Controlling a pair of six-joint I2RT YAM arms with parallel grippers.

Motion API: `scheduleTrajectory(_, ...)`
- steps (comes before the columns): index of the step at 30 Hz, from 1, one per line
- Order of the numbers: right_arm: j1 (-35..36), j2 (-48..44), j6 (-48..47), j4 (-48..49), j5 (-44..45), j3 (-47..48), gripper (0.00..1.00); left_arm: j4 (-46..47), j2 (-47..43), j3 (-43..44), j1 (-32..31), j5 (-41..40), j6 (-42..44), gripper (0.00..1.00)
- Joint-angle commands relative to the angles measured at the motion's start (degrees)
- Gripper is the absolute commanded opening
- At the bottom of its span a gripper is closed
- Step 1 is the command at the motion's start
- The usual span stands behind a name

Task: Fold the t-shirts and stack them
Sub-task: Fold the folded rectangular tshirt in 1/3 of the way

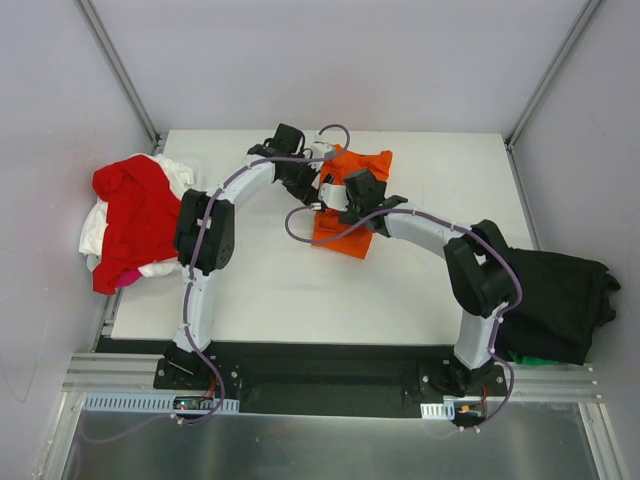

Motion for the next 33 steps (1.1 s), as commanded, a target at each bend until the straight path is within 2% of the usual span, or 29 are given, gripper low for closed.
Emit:
scheduleTrajectory(1,0.4,-5.5,1.7,2.3,2.6,1.5,0.75,-0.8,-6.9,2.8,-0.7,-1.8,-0.4,0.99)
scheduleTrajectory(13,7.3,-12.8,9.5,-5.2,1.9,-3.4,0.75,-0.3,-16.5,-4.0,0.1,-9.2,-1.3,0.99)
scheduleTrajectory(21,8.8,-9.0,11.5,-5.6,-0.4,-3.8,0.74,4.6,-21.3,-14.5,2.8,-12.6,-0.9,0.99)
scheduleTrajectory(33,8.9,-3.0,11.8,-5.3,-2.7,-1.1,0.72,5.8,-20.8,-17.8,5.1,-11.5,-1.2,0.99)
